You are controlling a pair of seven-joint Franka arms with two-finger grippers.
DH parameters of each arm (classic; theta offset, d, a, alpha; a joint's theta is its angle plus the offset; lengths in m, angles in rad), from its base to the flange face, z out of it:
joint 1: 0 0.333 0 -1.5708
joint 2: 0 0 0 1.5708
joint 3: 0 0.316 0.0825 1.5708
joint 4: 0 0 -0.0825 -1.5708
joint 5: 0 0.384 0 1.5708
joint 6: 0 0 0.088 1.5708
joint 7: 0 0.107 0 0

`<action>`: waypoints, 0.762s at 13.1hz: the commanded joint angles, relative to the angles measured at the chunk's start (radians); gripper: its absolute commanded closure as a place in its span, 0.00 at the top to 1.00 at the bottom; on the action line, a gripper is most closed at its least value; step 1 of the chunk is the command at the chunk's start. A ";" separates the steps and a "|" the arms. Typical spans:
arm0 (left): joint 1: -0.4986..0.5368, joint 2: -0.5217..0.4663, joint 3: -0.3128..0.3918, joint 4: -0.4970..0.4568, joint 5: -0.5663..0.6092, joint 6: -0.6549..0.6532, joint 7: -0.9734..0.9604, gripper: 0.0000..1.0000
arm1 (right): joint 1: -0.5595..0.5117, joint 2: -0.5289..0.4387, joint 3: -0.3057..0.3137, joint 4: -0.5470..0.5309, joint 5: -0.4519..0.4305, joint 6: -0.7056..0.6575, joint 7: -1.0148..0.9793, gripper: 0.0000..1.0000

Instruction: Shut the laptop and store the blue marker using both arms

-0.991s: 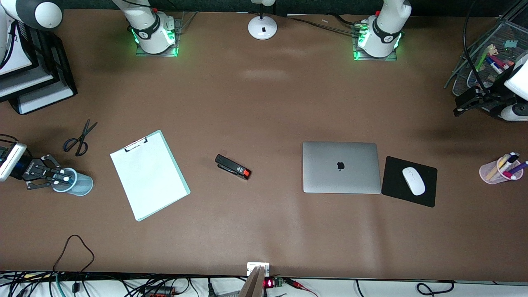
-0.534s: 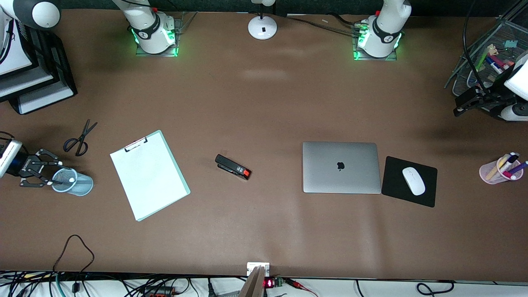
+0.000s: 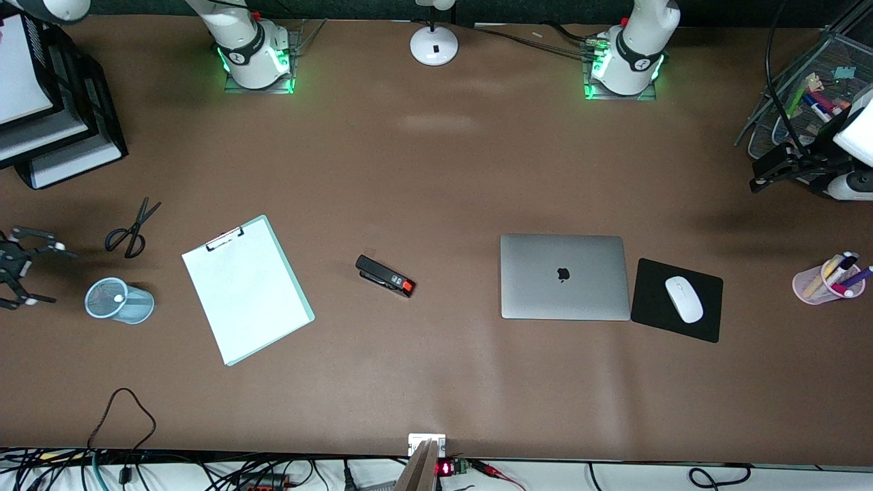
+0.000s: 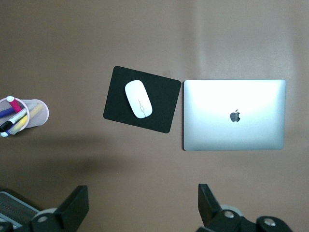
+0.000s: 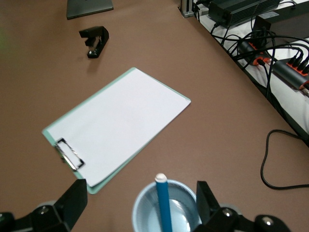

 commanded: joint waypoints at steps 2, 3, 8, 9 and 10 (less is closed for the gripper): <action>-0.007 0.015 0.007 0.027 0.000 -0.006 -0.002 1.00 | 0.068 -0.127 0.004 0.013 -0.125 -0.059 0.224 1.00; -0.007 0.015 0.007 0.027 0.000 -0.006 -0.002 1.00 | 0.094 -0.148 0.006 0.022 -0.163 -0.068 0.298 1.00; -0.007 0.014 0.007 0.027 0.000 -0.008 -0.002 1.00 | 0.274 -0.231 0.004 0.038 -0.332 -0.090 0.644 1.00; -0.006 0.014 0.007 0.027 -0.002 -0.008 -0.002 1.00 | 0.324 -0.244 0.004 0.038 -0.378 -0.090 0.741 1.00; -0.006 0.014 0.007 0.027 -0.002 -0.008 -0.002 1.00 | 0.370 -0.256 0.004 0.038 -0.410 -0.090 0.824 1.00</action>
